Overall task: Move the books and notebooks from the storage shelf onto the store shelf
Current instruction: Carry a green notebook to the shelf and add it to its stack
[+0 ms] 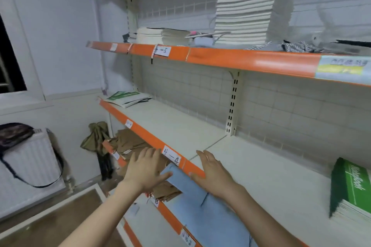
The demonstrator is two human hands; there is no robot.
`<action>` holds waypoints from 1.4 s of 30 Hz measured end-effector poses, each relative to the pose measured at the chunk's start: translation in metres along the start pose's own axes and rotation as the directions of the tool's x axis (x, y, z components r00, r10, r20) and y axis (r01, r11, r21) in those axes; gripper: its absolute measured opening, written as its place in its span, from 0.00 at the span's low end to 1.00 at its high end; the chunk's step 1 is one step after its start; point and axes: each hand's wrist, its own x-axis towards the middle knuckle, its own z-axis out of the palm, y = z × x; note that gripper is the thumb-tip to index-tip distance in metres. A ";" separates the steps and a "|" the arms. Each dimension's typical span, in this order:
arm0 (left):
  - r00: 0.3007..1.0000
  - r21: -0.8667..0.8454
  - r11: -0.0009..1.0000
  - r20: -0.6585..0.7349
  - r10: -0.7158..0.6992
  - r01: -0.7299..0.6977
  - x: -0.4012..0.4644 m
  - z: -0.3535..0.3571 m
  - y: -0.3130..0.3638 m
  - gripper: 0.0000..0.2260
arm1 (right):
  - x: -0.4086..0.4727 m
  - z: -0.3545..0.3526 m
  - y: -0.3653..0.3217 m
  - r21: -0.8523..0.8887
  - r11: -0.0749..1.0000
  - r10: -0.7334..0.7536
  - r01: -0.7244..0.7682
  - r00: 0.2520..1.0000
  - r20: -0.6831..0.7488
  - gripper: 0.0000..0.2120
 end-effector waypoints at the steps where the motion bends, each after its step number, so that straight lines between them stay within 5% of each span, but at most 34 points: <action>1: 1.000 -0.001 1.000 -0.004 -0.018 0.018 -0.001 0.000 -0.010 0.37 | 0.008 0.005 -0.008 0.000 1.000 -0.014 0.014 1.000 0.005 0.36; 15: 0.982 -0.099 0.977 0.024 -0.186 0.188 0.042 0.036 -0.129 0.38 | 0.133 0.050 -0.071 -0.001 0.989 -0.151 0.151 0.987 0.055 0.35; 20: 0.981 -0.120 0.974 0.018 -0.192 0.193 0.099 0.041 -0.170 0.43 | 0.211 0.057 -0.090 -0.014 0.986 -0.165 0.165 0.986 0.037 0.35; 24: 0.979 -0.130 0.971 0.002 -0.204 0.202 0.154 0.046 -0.211 0.35 | 0.277 0.063 -0.104 -0.011 0.986 -0.167 0.168 0.985 0.031 0.35; 42: 0.979 -0.245 0.948 0.019 -0.203 0.201 0.303 0.086 -0.330 0.35 | 0.461 0.107 -0.147 0.042 0.991 -0.131 0.128 0.988 0.081 0.33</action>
